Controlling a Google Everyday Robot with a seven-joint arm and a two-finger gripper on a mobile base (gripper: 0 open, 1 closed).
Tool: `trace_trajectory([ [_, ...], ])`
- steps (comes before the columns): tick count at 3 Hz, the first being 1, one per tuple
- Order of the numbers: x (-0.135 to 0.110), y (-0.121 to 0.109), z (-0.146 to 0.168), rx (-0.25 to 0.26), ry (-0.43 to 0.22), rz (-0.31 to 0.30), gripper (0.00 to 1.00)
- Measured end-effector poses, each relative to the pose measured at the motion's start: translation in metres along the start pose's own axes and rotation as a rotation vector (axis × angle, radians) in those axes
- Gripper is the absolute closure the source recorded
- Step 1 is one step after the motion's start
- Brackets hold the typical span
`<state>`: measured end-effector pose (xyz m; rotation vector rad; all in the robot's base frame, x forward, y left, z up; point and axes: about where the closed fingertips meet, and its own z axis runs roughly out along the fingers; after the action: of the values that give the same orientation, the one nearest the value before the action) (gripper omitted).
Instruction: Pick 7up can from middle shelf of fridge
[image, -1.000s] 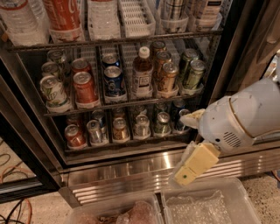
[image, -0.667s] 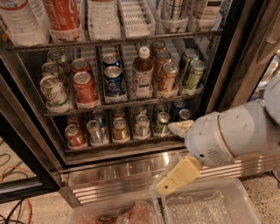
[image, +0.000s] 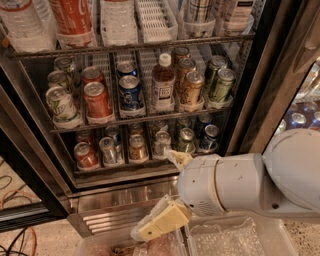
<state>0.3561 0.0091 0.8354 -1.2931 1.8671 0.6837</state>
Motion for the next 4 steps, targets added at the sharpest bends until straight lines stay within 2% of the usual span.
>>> trace_trajectory([
  [1, -0.001, 0.0, 0.0, 0.0, -0.001, -0.002, 0.0],
  [2, -0.01, 0.0, 0.017, 0.001, -0.03, 0.002, 0.0],
  [3, -0.014, 0.005, 0.055, 0.005, -0.108, 0.029, 0.0],
  [4, -0.007, 0.005, 0.087, 0.062, -0.204, 0.088, 0.0],
])
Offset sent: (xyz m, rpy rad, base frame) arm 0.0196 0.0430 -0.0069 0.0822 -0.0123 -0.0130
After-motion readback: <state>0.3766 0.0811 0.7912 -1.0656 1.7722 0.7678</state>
